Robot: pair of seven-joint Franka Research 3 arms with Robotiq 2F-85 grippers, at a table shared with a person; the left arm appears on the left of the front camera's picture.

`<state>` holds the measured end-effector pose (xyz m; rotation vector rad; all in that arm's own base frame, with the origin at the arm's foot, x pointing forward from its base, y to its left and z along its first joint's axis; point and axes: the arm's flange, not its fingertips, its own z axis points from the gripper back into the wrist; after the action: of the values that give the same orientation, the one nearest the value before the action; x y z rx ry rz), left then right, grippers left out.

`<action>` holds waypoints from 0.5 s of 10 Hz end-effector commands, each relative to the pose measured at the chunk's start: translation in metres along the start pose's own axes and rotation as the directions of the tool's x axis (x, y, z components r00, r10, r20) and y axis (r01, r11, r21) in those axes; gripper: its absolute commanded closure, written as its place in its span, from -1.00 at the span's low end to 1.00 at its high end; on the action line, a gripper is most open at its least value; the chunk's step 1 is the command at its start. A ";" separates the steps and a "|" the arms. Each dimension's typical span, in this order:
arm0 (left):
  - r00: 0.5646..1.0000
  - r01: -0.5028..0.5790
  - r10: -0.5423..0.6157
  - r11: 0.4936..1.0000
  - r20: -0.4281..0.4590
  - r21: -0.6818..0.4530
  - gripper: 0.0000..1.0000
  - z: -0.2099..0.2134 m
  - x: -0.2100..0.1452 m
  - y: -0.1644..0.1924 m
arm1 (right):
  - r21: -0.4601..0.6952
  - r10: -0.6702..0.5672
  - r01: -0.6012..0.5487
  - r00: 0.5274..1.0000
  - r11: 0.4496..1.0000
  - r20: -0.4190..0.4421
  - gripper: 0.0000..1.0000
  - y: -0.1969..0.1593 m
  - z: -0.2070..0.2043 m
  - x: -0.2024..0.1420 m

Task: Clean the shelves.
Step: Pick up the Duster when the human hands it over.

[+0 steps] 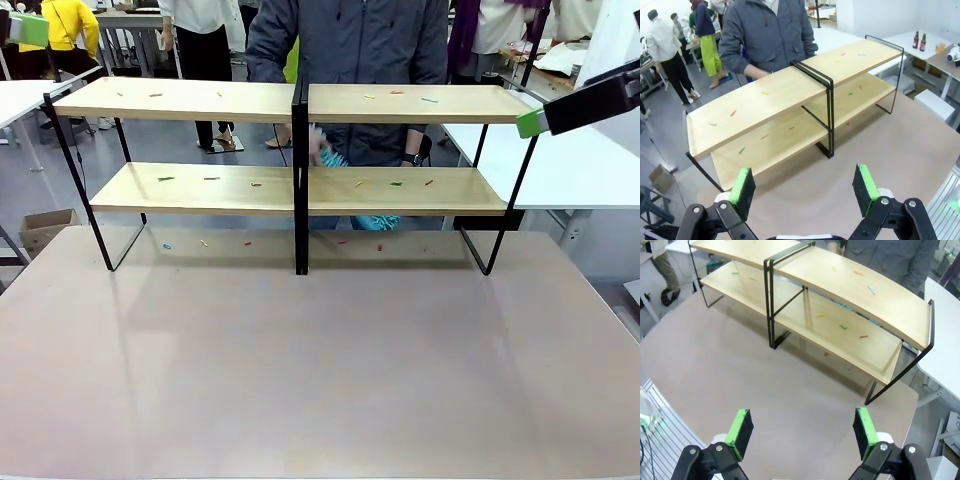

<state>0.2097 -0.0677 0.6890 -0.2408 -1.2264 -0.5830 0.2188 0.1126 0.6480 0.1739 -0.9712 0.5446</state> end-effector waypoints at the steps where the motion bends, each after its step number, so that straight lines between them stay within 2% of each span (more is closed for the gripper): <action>1: 0.999 -0.054 0.054 0.998 0.001 0.017 -1.00 -0.031 -0.171 -0.047 | 0.014 -0.037 0.037 0.999 0.999 0.023 -1.00 0.002 -0.026 -0.058; 5: 0.989 -0.112 0.114 0.993 -0.093 0.024 -1.00 -0.055 -0.176 -0.046 | 0.020 -0.064 0.064 0.998 0.998 0.018 -1.00 -0.002 -0.036 -0.063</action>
<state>0.2502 -0.0871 0.6585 -0.2526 -1.0958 -0.5203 0.2356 0.1131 0.6412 0.2006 -0.9583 0.5103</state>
